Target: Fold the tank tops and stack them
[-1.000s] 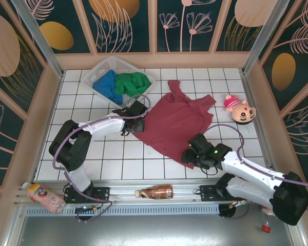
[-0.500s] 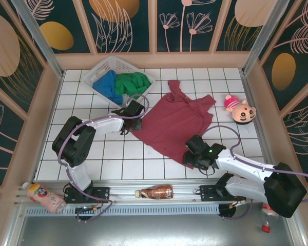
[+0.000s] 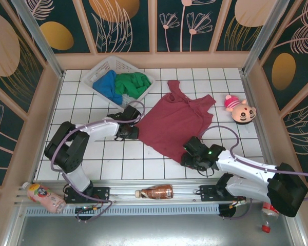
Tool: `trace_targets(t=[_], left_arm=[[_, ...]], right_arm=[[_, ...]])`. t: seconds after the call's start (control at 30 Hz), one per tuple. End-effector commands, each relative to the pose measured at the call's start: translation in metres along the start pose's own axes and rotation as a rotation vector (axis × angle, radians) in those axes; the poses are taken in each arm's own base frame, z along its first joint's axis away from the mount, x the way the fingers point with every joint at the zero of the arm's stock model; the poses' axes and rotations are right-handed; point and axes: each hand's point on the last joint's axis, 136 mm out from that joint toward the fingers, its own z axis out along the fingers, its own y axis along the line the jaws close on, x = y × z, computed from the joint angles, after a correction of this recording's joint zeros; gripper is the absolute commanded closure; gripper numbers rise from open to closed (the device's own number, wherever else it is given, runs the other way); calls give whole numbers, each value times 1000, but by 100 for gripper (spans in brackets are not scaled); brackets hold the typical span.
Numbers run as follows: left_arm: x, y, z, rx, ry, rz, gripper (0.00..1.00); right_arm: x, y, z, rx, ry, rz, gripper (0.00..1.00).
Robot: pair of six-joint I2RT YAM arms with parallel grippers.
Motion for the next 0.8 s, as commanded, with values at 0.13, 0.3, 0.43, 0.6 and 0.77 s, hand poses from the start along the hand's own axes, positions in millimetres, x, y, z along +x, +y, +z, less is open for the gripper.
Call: trace_targets(t=[0.13, 0.3, 0.43, 0.6, 0.77], left_arm=[[-13, 6, 13, -4, -28, -22, 54], [-33, -8, 20, 47, -62, -24, 54], [-50, -11, 10, 58, -101, -36, 52], [-49, -12, 17, 74, -85, -35, 51], [-59, -25, 17, 136, -103, -48, 58]], right_arm=[[2, -6, 6, 18, -5, 24, 41], [15, -17, 16, 38, 24, 37, 45], [20, -20, 21, 59, 40, 42, 47], [21, -21, 26, 83, 47, 36, 56], [21, -22, 26, 85, 48, 51, 72]])
